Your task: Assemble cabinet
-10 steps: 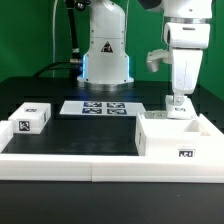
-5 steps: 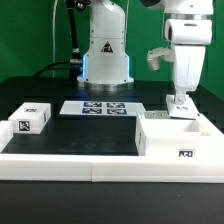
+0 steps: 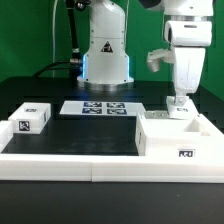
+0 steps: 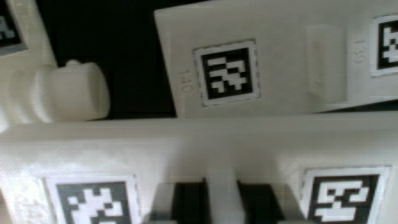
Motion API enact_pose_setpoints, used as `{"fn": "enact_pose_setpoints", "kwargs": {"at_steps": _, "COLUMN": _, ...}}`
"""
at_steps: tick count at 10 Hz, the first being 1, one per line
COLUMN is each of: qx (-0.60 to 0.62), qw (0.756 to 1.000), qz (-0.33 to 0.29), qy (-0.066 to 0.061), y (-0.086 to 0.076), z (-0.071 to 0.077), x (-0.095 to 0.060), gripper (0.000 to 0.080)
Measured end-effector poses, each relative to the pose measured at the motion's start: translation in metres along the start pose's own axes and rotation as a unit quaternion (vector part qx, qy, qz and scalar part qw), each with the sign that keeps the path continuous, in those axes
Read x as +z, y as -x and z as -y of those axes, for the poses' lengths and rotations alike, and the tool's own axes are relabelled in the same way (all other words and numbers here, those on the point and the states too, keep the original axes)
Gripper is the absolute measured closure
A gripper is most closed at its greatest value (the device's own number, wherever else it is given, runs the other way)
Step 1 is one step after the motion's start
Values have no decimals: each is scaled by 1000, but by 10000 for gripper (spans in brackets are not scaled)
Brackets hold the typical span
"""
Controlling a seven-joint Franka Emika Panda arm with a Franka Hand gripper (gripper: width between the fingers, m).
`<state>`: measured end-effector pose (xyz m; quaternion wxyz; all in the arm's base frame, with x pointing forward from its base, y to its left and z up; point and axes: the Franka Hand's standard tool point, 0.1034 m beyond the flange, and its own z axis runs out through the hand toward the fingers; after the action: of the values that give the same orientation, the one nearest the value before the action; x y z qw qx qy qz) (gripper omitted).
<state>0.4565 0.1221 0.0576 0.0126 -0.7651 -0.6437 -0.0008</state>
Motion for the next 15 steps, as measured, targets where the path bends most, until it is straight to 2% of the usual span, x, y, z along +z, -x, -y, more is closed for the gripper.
{"fn": "enact_pose_setpoints", "kwargs": {"at_steps": 7, "qx": -4, "qw": 1000, "qz": -3, "qy": 2, "y": 3, "z": -6, "x": 2, "gripper": 729}}
{"fn": "enact_pose_setpoints", "kwargs": {"at_steps": 8, "qx": -18, "qw": 1000, "qz": -8, "qy": 9, "y": 3, "z": -11, "x": 4, "gripper": 729}}
{"fn": "enact_pose_setpoints", "kwargs": {"at_steps": 10, "qx": -26, "qw": 1000, "qz": -8, "qy": 13, "y": 2, "z": -26, "x": 2, "gripper": 729}}
{"fn": "enact_pose_setpoints", "kwargs": {"at_steps": 11, "qx": -36, "qw": 999, "qz": 1, "qy": 8, "y": 2, "z": -31, "x": 2, "gripper": 729}}
{"fn": "enact_pose_setpoints", "kwargs": {"at_steps": 15, "qx": -36, "qw": 999, "qz": 3, "qy": 9, "y": 3, "z": -32, "x": 1, "gripper": 729}}
